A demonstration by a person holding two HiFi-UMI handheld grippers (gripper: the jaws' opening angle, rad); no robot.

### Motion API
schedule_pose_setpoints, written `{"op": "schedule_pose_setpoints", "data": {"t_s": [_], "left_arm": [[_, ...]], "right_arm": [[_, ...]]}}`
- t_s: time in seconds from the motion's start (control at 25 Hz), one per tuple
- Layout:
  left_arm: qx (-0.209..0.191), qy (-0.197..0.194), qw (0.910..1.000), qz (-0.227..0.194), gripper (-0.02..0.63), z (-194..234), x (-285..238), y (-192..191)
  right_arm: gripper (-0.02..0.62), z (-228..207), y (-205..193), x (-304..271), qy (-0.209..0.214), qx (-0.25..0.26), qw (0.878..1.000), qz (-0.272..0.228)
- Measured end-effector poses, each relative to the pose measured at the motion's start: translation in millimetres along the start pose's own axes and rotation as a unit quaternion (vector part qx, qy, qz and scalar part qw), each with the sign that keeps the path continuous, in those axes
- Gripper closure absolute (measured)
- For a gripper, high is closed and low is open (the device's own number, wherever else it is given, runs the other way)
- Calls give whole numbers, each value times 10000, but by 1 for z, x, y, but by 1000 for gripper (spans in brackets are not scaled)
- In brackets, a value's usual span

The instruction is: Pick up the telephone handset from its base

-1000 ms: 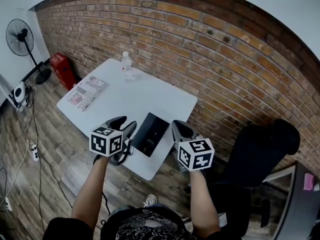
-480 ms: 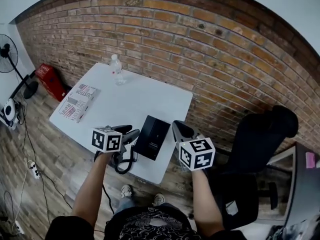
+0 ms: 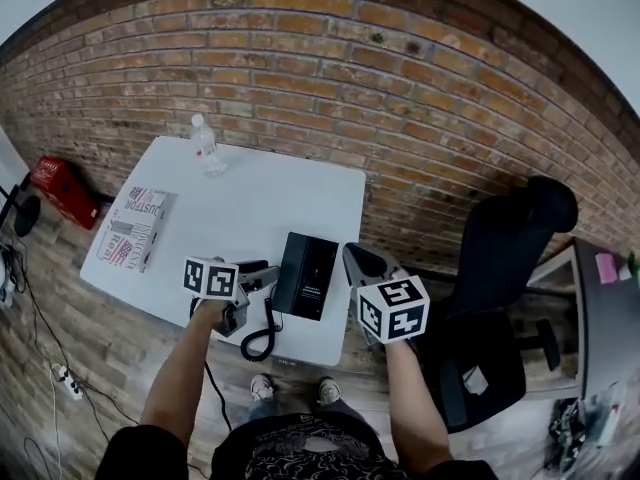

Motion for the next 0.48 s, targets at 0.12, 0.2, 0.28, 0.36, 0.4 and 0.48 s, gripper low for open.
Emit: {"op": "schedule_pose_setpoints", "data": {"t_s": [0.12,0.2,0.28,0.36,0.4,0.48], "left_arm": [[23,-236,9994,239,431,11,-8,-2],[11,-416,9982,430,431,16,-16,-4],[70,-595,9966,563,431,19,-21,-7],[181,-784,9946,651,431,22,-26,-8],[254,-903,9932,692,431,24,-29,-8],[422,-1158,9894,774,431,25,-34,-9]], "right_arm": [[596,4,-2,0,-182,-29,9998,36],[595,8,-4,0,-293,-41,9995,65],[595,12,-6,0,-375,-54,9992,103],[595,15,-9,-1,-446,-81,9989,135],[596,16,-10,-2,-486,-98,9987,149],[596,18,-14,-2,-574,-135,9981,176]]}}
Point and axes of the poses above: the fingertips, and each gripper's own axes: x backward along the fingers, z to its left, y out of its top, the point moved 8 cm from there along x, backward along the fingers, and after that the axes turned 7 degrees about y, right-handed, at the moved point
